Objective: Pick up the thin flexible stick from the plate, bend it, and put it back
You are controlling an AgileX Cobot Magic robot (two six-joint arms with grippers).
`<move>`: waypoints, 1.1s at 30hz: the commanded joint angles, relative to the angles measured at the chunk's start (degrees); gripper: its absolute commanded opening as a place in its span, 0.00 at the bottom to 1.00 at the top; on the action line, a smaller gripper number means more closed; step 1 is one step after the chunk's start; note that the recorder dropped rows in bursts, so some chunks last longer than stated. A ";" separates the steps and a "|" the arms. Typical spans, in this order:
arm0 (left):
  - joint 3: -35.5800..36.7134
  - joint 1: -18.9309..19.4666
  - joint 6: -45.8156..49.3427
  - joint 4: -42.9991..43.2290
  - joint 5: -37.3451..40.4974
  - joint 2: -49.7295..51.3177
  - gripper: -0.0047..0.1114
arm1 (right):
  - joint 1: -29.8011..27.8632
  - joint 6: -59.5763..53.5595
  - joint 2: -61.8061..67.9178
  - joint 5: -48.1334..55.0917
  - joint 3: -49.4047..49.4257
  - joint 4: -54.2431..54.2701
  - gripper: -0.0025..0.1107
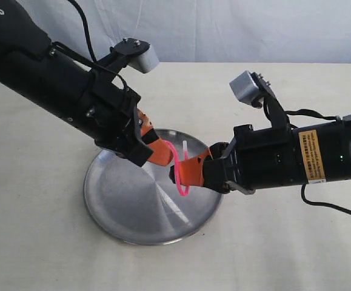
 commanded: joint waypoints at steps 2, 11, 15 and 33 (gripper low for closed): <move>-0.30 -0.09 -1.14 -0.14 -4.93 0.09 0.04 | 0.61 -3.84 -0.37 -10.29 -0.08 -2.07 0.01; -0.30 -0.09 -2.64 -0.75 -3.49 0.09 0.04 | 0.61 -7.74 -0.37 -10.91 -0.08 -2.77 0.01; -0.30 -0.09 -2.62 -2.11 -2.26 0.09 0.04 | 0.61 -9.65 -0.37 -10.91 -0.08 -3.58 0.01; -0.30 -0.09 -3.65 -2.24 -2.03 0.09 0.04 | 0.61 -29.37 -0.37 -11.00 -0.08 -5.20 0.01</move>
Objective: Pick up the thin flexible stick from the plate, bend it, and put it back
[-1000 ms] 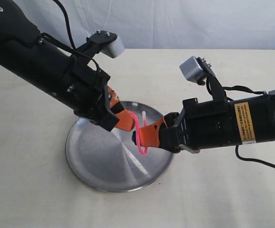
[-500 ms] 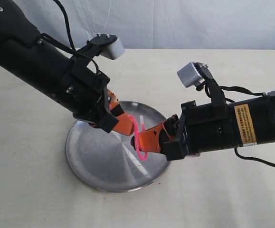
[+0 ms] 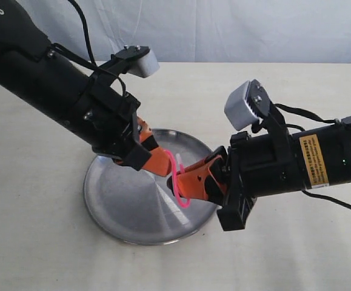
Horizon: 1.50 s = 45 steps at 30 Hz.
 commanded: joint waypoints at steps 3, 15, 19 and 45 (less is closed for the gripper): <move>-0.30 -0.09 -1.12 -1.70 -6.43 0.09 0.04 | 0.61 -11.68 -0.58 -7.73 -0.08 -1.23 0.01; -0.30 -0.09 -1.12 -1.70 -6.43 0.09 0.04 | 0.61 -24.50 -0.58 -7.73 -0.08 -0.96 0.01; -0.30 -0.09 -1.12 -1.70 -6.55 0.09 0.04 | 0.61 -26.12 -0.58 -7.73 -0.08 -0.96 0.01; -0.53 -0.09 -2.93 -2.37 -6.26 3.87 0.04 | 0.61 -40.04 -0.58 -7.61 -0.08 -3.58 0.01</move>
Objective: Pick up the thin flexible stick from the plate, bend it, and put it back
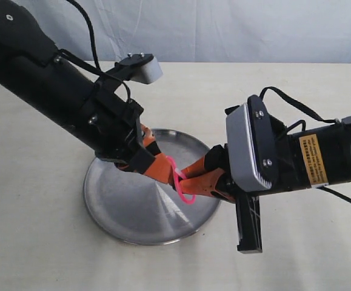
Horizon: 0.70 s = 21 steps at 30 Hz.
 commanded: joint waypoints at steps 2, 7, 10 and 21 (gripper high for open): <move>-1.27 0.29 -1.64 -2.13 -5.98 3.12 0.04 | 0.71 -1.64 -0.58 -9.14 -0.08 -3.59 0.01; -1.56 0.29 -1.64 -2.36 -5.48 3.51 0.04 | 0.71 -1.64 -0.58 -9.14 -0.08 -4.30 0.01; -1.81 0.29 -1.64 -2.36 -3.81 3.51 0.04 | 0.71 -1.64 -0.58 -9.14 -0.08 -4.83 0.01; -2.88 0.29 -1.64 -2.25 -0.86 3.51 0.04 | 0.71 -1.72 -0.58 -9.58 -0.08 -4.92 0.01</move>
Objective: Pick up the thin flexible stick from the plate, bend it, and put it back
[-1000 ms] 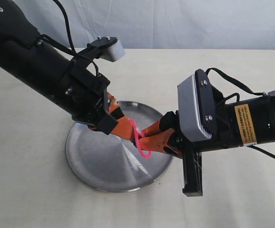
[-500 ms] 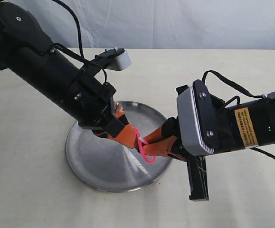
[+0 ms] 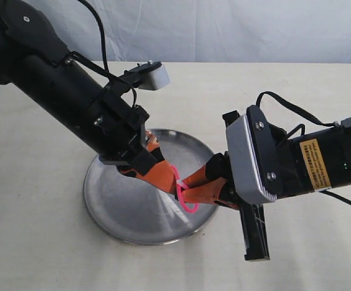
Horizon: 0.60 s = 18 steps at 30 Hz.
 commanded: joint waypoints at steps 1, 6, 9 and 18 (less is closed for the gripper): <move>-0.83 0.42 -1.27 -1.70 -5.93 0.75 0.04 | 0.82 -1.00 -0.58 -8.71 -0.08 -1.27 0.01; -0.92 0.54 -1.27 -1.70 -5.21 0.75 0.04 | 0.82 -1.00 -0.58 -8.80 -0.08 -1.27 0.01; -0.92 0.54 -1.27 -1.70 -5.21 0.75 0.04 | 0.82 -1.00 -0.58 -9.09 -0.08 -1.27 0.01; -0.92 0.54 0.86 2.11 -9.43 0.75 0.04 | 0.82 6.51 -0.58 -9.25 -0.08 7.04 0.01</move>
